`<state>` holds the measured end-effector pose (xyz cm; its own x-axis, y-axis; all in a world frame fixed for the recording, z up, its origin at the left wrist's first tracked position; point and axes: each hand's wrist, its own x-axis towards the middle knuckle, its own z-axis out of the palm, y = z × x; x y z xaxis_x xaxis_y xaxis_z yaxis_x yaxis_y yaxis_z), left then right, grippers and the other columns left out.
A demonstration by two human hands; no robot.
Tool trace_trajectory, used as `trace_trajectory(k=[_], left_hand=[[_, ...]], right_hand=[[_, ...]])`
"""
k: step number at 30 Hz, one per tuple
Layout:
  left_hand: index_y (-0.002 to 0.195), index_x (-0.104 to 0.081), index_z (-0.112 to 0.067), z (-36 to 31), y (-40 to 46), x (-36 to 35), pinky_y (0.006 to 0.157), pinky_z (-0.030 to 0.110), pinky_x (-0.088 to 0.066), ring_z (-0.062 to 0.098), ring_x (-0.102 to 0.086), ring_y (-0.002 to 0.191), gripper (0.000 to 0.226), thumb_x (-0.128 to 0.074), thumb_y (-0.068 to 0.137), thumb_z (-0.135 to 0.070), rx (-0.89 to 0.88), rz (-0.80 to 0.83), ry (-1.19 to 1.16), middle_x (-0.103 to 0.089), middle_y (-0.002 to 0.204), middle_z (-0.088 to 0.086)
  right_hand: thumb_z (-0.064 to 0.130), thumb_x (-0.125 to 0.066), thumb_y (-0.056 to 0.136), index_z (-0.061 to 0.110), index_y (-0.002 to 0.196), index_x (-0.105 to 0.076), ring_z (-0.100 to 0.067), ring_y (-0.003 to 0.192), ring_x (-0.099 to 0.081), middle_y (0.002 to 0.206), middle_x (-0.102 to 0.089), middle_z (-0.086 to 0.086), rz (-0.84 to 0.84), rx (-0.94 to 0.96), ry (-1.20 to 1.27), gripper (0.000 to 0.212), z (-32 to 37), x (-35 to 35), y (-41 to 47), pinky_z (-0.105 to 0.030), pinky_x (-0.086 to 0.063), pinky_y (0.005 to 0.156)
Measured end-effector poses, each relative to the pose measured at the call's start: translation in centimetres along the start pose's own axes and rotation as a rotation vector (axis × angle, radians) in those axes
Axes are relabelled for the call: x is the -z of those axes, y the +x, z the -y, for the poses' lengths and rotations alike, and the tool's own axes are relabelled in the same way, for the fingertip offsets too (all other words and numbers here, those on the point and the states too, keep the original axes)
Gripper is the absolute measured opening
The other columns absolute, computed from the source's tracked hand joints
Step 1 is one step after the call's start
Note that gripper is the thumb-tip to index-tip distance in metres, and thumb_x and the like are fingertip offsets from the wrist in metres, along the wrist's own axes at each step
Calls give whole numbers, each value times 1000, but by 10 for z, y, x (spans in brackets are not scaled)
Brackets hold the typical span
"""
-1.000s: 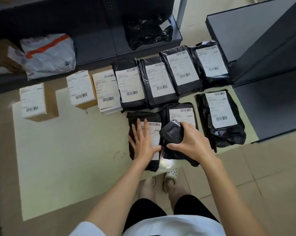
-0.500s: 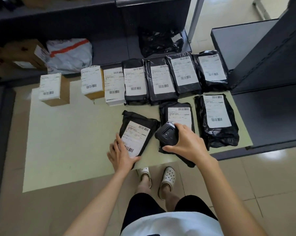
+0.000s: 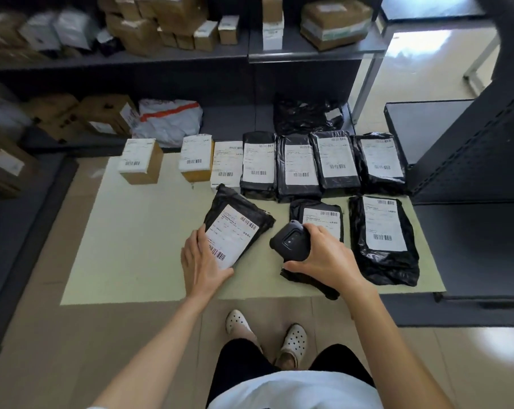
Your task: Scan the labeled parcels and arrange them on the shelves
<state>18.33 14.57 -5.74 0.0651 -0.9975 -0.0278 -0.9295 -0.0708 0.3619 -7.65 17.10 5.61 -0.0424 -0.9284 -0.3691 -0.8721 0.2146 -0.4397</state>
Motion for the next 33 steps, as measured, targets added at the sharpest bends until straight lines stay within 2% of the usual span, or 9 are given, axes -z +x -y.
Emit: trace_trajectory(k=[3,6,10,15,19,25,33], left_hand=[[150,-18,-9,-6,21,33,112,50,-31,34,-33,134,126,-87,47,-35,-70,-117,-15,-31,144,15],[150,-17,-7,-10,49,69,110,50,-32,35,-34,131,124,-86,51,-33,-188,-179,-17,-32,143,16],[150,-16,-6,-16,84,111,110,47,-33,34,-33,130,124,-87,51,-31,-336,-198,38,-29,144,16],[150,-21,-4,-17,115,141,110,40,-33,33,-36,128,116,-84,56,-30,-484,-206,75,-33,143,15],[151,-21,-5,-10,135,156,114,40,-28,32,-34,131,114,-82,59,-35,-549,-200,71,-32,144,13],[151,-20,-6,6,161,171,111,47,-32,33,-35,130,114,-77,59,-41,-600,-169,52,-33,143,13],[151,-19,-10,27,188,175,108,45,-36,32,-36,129,119,-86,57,-38,-659,-163,42,-32,145,11]], right_hand=[[58,-76,72,26,139,-41,-21,114,-57,128,-54,6,-10,25,14,83,18,6,5,-34,-44,79],[59,-76,70,26,136,-42,-21,110,-58,121,-54,7,-46,43,28,81,38,15,7,-36,-47,83],[59,-76,70,28,135,-43,-20,108,-59,118,-54,8,-125,43,62,79,63,32,10,-35,-43,79],[60,-75,70,27,138,-41,-24,114,-59,129,-53,8,-232,-11,92,82,90,45,14,-36,-41,80],[59,-74,71,26,135,-42,-25,113,-59,131,-52,9,-252,-57,103,79,107,46,14,-39,-44,83],[58,-74,74,24,136,-41,-27,110,-61,132,-51,6,-257,-143,56,78,128,38,15,-37,-40,77],[58,-75,69,26,134,-45,-23,109,-59,125,-55,5,-277,-202,144,79,146,17,16,-37,-47,81]])
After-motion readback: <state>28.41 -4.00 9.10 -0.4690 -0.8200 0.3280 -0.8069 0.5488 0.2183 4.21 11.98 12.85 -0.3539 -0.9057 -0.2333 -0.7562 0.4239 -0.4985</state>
